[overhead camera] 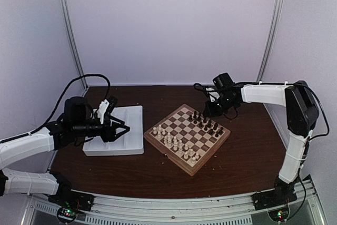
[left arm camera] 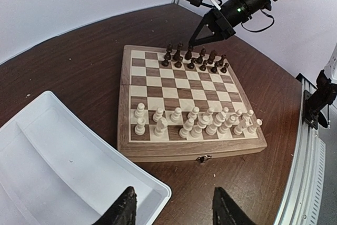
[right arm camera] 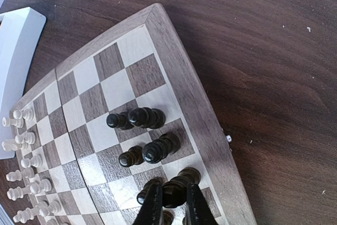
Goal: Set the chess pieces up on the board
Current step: Place the chess piece on the chessboard.
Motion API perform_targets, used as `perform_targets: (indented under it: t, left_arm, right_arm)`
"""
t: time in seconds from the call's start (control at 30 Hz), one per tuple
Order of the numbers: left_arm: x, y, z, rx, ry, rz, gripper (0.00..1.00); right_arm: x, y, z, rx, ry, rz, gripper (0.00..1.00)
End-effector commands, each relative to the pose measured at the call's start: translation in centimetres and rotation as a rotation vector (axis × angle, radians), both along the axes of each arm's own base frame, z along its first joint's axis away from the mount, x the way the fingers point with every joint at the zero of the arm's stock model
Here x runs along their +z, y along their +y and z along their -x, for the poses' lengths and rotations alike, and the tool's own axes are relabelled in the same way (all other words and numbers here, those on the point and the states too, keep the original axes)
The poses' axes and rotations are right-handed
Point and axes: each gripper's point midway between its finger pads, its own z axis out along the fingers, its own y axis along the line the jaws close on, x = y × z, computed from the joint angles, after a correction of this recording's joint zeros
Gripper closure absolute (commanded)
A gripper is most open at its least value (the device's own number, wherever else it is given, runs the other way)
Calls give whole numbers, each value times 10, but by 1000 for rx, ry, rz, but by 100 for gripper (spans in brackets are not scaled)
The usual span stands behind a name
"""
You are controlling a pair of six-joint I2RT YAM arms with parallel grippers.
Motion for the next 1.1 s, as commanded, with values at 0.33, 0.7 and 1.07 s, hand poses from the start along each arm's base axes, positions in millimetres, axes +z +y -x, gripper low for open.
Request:
perform_targets:
  t: [0.33, 0.7, 1.07]
  left_arm:
    - [14, -3, -6, 1, -48, 6, 51]
    - [14, -3, -7, 2, -46, 6, 51]
    - [15, -2, -6, 4, -48, 8, 51]
  right_arm:
    - [-10, -2, -4, 2, 12, -5, 89]
    - [-2, -3, -1, 2, 0, -12, 72]
    - [1, -3, -1, 4, -2, -13, 68]
